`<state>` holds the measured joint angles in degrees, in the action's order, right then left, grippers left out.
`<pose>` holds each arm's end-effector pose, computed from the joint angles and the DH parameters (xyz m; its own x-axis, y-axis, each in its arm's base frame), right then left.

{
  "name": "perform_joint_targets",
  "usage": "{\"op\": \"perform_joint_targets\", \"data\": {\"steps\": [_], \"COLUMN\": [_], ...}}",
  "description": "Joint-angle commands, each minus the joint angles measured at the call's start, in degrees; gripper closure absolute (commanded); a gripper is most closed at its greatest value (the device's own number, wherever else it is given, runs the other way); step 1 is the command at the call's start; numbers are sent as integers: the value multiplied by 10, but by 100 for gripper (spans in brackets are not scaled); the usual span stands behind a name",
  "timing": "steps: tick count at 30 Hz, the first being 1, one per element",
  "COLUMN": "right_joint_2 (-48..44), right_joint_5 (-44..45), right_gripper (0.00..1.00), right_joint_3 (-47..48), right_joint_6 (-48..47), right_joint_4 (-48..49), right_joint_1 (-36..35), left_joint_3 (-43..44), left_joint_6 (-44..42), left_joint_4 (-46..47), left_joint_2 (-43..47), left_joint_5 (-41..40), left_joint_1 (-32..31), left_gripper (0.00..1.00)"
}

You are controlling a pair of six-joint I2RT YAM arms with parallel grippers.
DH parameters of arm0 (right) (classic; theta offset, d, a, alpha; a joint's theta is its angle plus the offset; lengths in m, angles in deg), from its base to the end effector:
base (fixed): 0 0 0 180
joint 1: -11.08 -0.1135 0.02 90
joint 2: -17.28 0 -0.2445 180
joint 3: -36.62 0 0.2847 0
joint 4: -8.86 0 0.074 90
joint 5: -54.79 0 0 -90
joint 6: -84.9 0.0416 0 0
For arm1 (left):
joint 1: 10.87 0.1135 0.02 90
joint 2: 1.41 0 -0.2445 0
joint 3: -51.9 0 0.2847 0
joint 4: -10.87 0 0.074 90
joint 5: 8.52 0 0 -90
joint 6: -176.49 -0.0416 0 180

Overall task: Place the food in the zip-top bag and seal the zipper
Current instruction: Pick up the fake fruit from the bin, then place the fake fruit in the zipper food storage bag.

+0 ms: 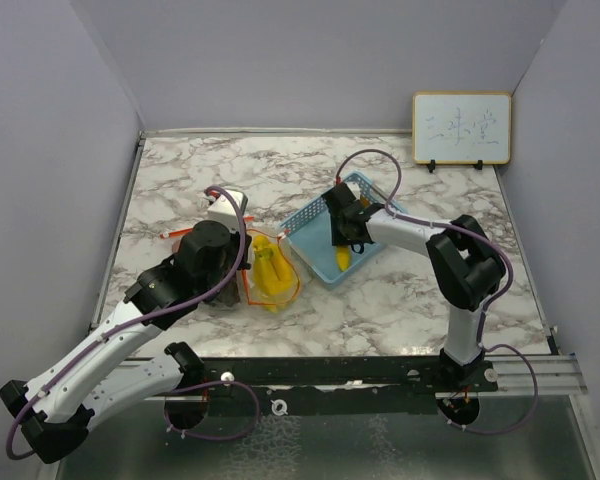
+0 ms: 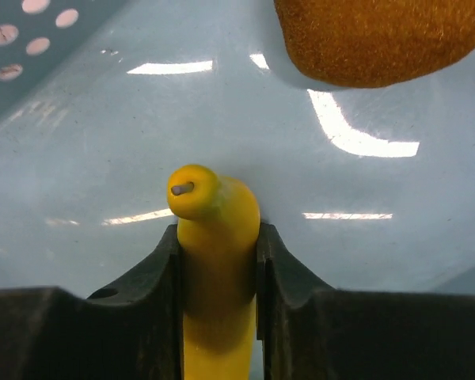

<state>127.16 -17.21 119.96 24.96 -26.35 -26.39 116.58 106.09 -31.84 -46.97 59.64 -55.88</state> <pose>0.3345 0.2402 0.1162 -0.8368 -0.0411 -0.5460 -0.0501 0.9987 0.0015 0.1672 -0.1454 0.3363 -0.4059 -0.0344 -0.9133 0.2965 0.9403 -0.1672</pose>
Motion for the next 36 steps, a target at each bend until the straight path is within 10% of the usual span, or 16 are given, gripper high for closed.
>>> {"op": "perform_joint_targets", "data": {"steps": [1, 16, 21, 36], "right_joint_2": [-33, -462, -431, -273], "right_joint_5": [-36, -264, -271, 62], "right_gripper": [95, 98, 98, 98], "right_joint_3": [-10, -183, -203, -280], "right_joint_6": [-23, -149, -122, -137], "right_joint_4": [18, 412, 513, 931], "right_joint_1": [1, -186, -214, -293], "left_joint_3": [1, 21, 25, 36], "left_joint_6": [-3, 4, 12, 31], "left_joint_4": [9, -13, -9, 12], "left_joint_2": [3, -15, -29, -40], "left_joint_5": [-17, -27, -14, 37], "left_joint_1": [-2, -1, -1, -2], "left_gripper": [100, 100, 100, 100]}}
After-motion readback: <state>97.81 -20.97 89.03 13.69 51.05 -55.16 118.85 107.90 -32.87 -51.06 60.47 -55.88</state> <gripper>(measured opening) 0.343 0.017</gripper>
